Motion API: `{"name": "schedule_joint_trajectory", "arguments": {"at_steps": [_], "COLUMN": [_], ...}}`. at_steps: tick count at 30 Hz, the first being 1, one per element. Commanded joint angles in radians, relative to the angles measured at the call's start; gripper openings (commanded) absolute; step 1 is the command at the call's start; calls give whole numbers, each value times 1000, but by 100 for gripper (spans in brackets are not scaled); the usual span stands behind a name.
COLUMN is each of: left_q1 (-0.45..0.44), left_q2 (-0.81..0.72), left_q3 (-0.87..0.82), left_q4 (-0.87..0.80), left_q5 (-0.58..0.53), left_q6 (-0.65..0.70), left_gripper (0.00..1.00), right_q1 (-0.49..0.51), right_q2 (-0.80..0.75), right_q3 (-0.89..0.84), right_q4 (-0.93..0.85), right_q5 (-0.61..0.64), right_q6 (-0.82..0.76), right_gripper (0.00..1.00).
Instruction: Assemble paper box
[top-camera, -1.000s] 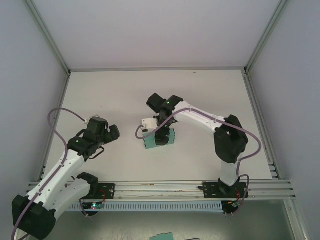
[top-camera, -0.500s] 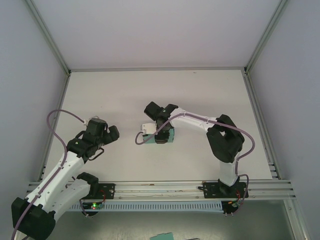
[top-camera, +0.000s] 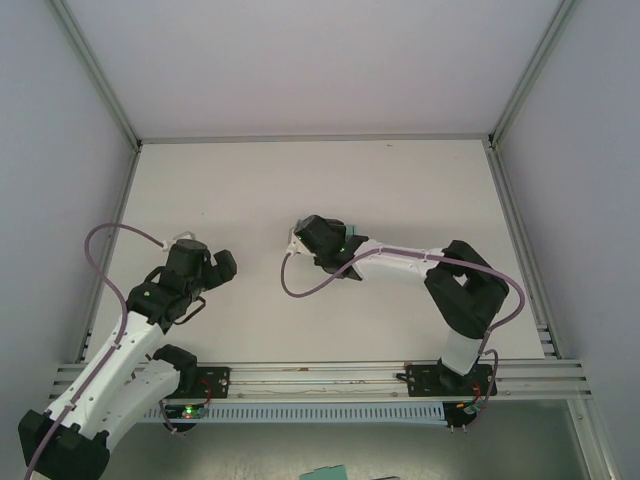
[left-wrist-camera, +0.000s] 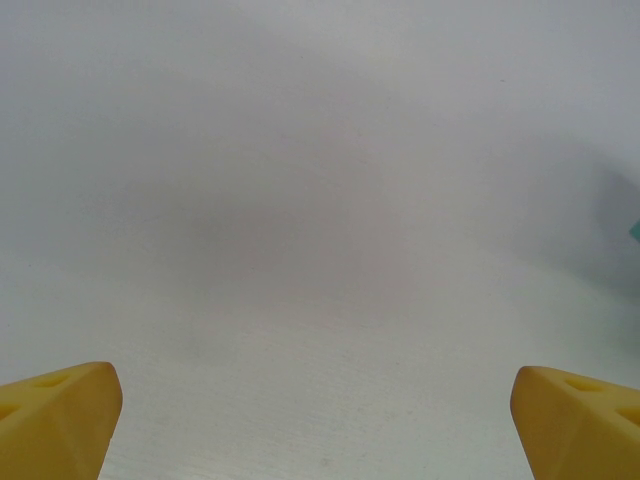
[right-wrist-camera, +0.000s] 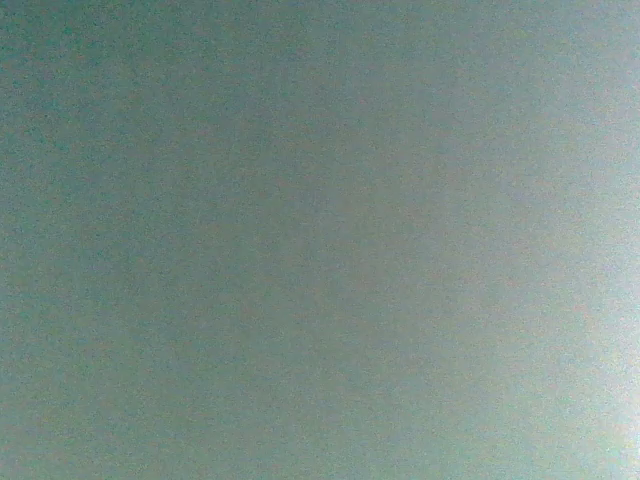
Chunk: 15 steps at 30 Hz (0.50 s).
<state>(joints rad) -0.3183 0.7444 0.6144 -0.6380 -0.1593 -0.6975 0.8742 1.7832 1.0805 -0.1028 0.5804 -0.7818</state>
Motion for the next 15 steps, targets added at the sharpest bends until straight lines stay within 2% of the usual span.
{"name": "schedule_joint_trajectory", "arguments": {"at_steps": [1, 3, 7, 12, 15], "left_q1": [17, 16, 16, 16, 16], "left_q2": [-16, -16, -14, -28, -37], "left_q3": [-8, -11, -19, -18, -20], "left_q4": [-22, -21, -19, -28, -26], "left_q5": [-20, -19, -19, -31, -32], "left_q6": [-14, -11, -13, -20, -20], "left_gripper": [100, 100, 100, 100, 100], "right_q1": [-2, 0, 9, 29, 50], "right_q2": [56, 99, 143, 128, 79], "right_q3": [-42, -50, -128, -138, -148], "right_q4": [271, 327, 529, 468, 358], "right_q5": [158, 198, 186, 171, 134], "right_q6": [-109, -148, -229, -202, -175], "right_gripper": [52, 56, 56, 64, 74]}}
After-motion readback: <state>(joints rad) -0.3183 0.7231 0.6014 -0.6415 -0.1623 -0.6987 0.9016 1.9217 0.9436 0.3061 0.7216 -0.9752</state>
